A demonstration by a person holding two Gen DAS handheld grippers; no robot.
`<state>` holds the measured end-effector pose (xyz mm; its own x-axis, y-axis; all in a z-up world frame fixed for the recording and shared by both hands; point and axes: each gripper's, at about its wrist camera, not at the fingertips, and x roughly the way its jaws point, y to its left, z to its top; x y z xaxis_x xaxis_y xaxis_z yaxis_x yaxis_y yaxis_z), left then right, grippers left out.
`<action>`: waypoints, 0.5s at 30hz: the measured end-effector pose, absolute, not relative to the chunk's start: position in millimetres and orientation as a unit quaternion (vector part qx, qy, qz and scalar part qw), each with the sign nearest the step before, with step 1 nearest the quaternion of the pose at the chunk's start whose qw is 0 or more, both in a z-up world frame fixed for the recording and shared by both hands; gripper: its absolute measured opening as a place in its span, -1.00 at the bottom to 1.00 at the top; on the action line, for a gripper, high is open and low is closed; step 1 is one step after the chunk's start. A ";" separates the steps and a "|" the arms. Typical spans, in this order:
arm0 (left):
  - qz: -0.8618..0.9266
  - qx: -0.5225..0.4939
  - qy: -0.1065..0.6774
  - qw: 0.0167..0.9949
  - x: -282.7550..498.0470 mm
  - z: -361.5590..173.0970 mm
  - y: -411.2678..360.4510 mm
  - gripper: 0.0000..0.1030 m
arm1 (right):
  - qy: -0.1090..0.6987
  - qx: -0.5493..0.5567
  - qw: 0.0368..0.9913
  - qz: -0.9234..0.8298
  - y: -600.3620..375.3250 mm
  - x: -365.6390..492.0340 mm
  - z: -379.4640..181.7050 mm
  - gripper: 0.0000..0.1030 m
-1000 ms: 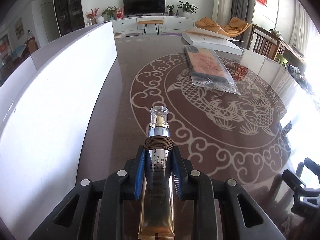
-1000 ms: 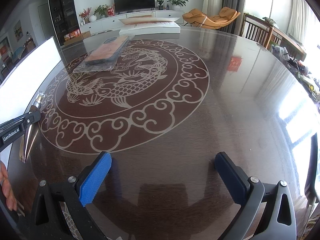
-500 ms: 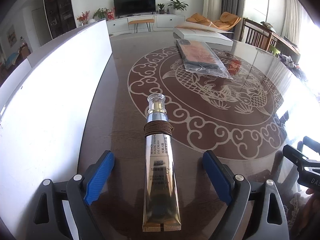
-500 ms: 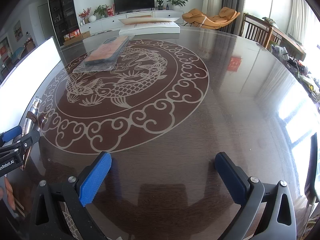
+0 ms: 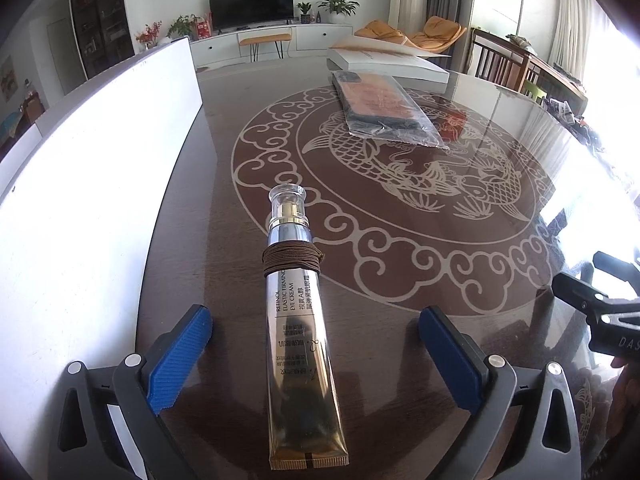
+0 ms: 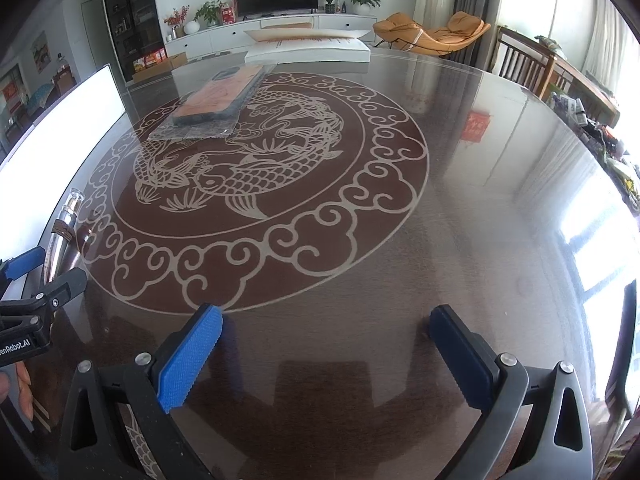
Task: Organize objects
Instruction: 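Lift the gold tube with the left tool, then grasp the bagged orange phone case with the right tool while the left tool holds the tube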
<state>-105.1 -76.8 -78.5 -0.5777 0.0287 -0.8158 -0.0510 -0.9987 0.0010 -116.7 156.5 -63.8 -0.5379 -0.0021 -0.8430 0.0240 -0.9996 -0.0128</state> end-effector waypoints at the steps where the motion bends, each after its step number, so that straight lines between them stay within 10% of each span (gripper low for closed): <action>1: 0.888 -0.459 0.012 0.022 -105.1 -78.5 -76.7 1.00 | 0.015 0.481 0.010 -0.876 154.1 -129.5 -59.3 1.00; 15: 0.888 -0.459 0.012 0.022 -104.9 -78.7 -76.4 1.00 | -0.045 0.576 0.063 -0.814 40.8 -374.2 -54.9 1.00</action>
<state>-104.9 -76.4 -78.7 -0.5779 0.0288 -0.8156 -0.0508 -0.9987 0.0007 -374.2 40.8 -54.9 -0.3280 -0.1541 -0.9320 0.0497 -0.9880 0.1459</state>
